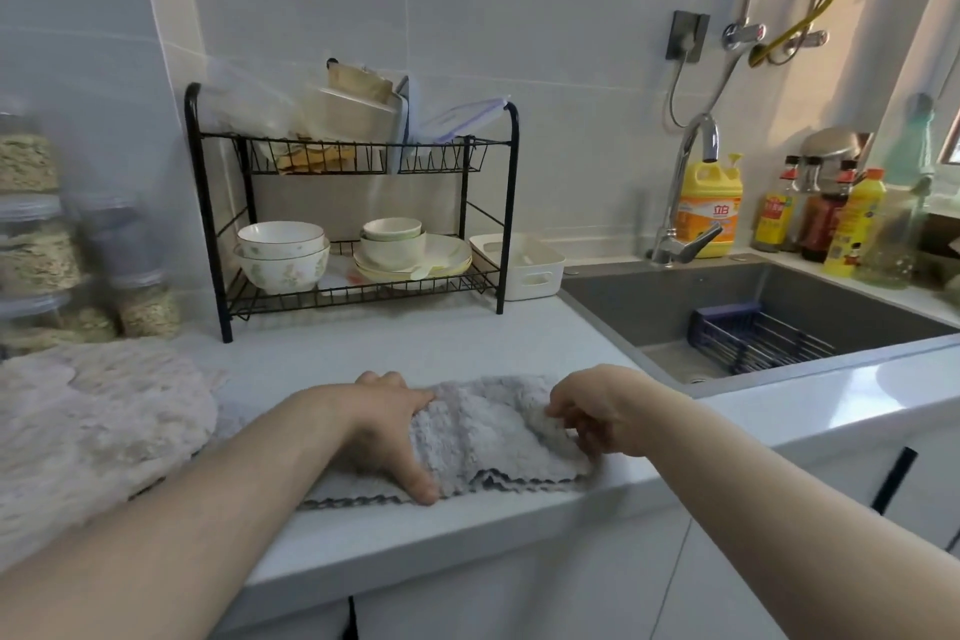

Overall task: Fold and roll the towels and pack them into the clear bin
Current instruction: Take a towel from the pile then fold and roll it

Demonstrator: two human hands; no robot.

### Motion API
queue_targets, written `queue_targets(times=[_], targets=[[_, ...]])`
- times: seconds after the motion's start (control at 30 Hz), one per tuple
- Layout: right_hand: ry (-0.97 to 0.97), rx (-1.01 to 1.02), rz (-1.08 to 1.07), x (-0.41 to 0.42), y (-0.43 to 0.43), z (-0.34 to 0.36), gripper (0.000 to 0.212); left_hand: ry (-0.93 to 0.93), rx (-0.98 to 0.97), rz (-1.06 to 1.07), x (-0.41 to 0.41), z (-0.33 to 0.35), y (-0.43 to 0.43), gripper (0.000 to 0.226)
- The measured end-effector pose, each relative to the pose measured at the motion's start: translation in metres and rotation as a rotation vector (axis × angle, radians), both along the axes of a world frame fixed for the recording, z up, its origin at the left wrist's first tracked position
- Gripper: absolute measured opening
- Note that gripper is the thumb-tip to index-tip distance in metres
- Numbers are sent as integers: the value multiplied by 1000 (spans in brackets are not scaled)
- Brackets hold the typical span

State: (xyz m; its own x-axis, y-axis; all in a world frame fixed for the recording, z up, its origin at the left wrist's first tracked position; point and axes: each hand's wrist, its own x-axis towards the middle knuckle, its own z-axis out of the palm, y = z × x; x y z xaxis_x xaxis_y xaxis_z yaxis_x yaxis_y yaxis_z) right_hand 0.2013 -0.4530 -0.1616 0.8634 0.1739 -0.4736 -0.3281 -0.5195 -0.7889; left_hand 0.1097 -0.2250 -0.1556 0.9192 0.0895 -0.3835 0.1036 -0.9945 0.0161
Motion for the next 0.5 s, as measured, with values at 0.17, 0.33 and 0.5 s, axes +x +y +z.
queue_targets(times=[0.17, 0.33, 0.5], targets=[[-18, 36, -99, 14, -27, 11, 6, -62, -64, -20, 24, -3, -38, 130], [-339, -34, -21, 12, -42, 48, 18, -399, -199, 2, -16, -10, -11, 76], [-426, 157, 107, -21, -3, 75, 20, -585, -108, 206, -70, -45, 89, 42]])
